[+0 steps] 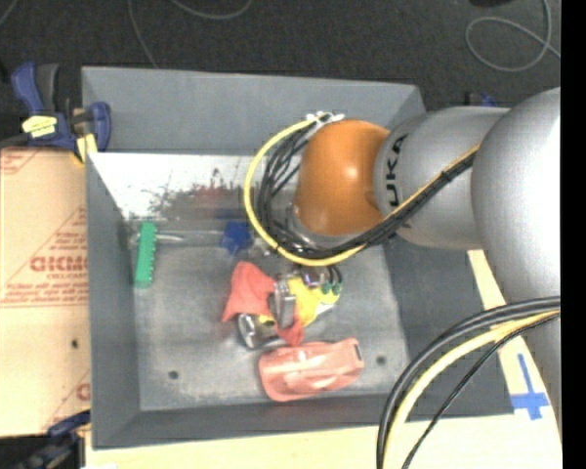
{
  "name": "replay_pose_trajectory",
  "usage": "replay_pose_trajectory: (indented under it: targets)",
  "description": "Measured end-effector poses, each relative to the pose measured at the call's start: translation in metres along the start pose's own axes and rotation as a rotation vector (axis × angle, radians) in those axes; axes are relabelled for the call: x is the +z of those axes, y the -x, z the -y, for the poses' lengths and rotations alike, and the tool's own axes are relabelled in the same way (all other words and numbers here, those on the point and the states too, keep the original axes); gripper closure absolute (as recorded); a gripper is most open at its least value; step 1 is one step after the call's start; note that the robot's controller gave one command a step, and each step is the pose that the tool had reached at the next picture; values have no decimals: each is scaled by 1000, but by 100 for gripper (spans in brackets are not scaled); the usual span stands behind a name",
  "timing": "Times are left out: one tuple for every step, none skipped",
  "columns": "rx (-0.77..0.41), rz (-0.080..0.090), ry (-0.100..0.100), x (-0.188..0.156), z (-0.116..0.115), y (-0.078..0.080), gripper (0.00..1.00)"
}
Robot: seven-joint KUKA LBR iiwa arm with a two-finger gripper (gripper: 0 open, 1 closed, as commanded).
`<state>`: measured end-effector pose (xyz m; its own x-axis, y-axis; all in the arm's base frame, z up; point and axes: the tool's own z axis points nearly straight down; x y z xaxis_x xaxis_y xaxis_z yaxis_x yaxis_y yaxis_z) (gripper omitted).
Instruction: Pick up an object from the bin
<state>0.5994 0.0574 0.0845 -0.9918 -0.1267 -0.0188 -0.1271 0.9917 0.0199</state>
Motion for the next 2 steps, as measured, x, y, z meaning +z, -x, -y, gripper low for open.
replay_pose_trajectory:
  targets:
    - [145,-23,23,3,-4,-8,100]
    - [145,-23,23,3,-4,-8,100]
